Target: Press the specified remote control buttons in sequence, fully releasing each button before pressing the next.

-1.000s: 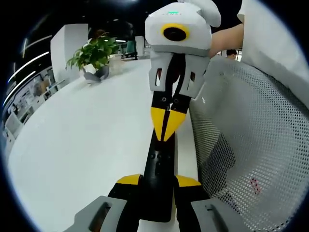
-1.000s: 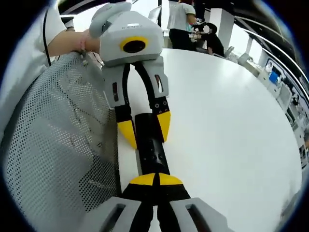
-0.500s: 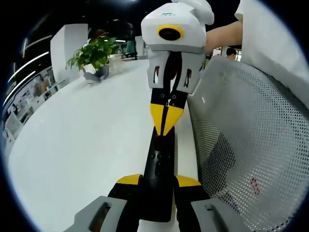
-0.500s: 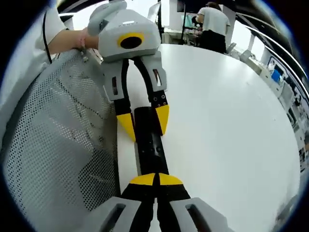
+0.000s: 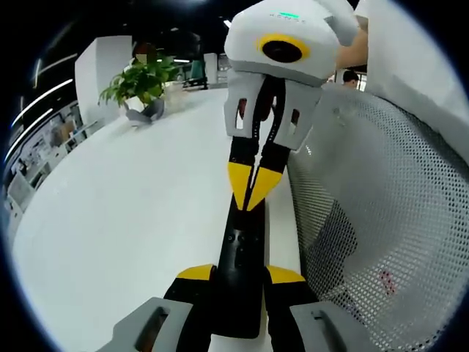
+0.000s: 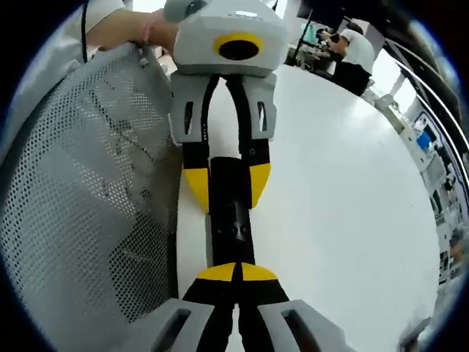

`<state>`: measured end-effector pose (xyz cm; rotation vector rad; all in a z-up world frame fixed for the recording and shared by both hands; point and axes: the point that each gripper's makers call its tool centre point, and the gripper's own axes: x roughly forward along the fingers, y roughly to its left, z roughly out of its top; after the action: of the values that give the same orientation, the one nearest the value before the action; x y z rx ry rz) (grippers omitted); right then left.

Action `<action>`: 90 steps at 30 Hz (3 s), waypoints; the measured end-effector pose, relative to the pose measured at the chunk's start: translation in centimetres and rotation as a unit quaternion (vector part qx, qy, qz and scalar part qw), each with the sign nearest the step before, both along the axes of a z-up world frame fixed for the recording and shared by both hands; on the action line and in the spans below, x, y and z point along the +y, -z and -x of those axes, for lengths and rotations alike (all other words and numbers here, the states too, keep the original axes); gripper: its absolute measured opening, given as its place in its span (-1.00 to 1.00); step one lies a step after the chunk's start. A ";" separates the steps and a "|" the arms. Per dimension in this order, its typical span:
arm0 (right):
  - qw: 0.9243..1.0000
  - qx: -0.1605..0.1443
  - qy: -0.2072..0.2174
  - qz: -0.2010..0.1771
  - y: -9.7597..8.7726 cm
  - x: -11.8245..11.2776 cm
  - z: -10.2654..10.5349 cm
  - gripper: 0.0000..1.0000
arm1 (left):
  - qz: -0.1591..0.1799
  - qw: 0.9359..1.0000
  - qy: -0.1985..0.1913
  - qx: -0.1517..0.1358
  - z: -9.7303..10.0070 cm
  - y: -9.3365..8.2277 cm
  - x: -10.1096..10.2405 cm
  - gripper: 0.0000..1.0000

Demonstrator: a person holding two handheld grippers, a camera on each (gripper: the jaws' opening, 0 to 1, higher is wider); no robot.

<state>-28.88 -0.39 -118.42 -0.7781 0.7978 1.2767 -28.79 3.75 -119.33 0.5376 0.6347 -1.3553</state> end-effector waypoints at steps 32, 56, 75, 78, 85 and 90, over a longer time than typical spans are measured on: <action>0.993 0.089 0.071 -0.013 -0.1 1.4 0.4 -1.00 | -0.016 1.000 -0.018 0.000 0.1 -0.1 0.1 -0.49; 0.996 0.064 0.048 -0.049 -0.3 2.1 0.7 -1.00 | -0.006 0.999 -0.033 0.000 0.3 -0.2 0.2 -0.48; 0.992 0.094 0.084 -0.026 -0.1 2.1 0.5 -1.00 | -0.004 0.999 -0.035 0.003 0.3 -0.1 0.1 -0.48; 0.991 0.104 0.083 -0.030 -0.2 2.0 0.4 -1.00 | -0.005 0.999 -0.035 0.003 0.3 0.0 0.2 -0.48; 0.989 0.083 0.108 -0.064 -0.3 1.9 0.6 -1.00 | -0.005 0.999 -0.036 0.002 0.2 0.0 0.2 -0.48; 0.988 0.067 0.117 -0.073 -0.3 1.9 0.8 -1.00 | -0.004 0.999 -0.035 0.002 0.2 0.0 0.1 -0.48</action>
<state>-29.73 1.47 -118.10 -0.4705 0.8652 1.1696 -29.02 3.85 -119.34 0.5160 0.6567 -1.2891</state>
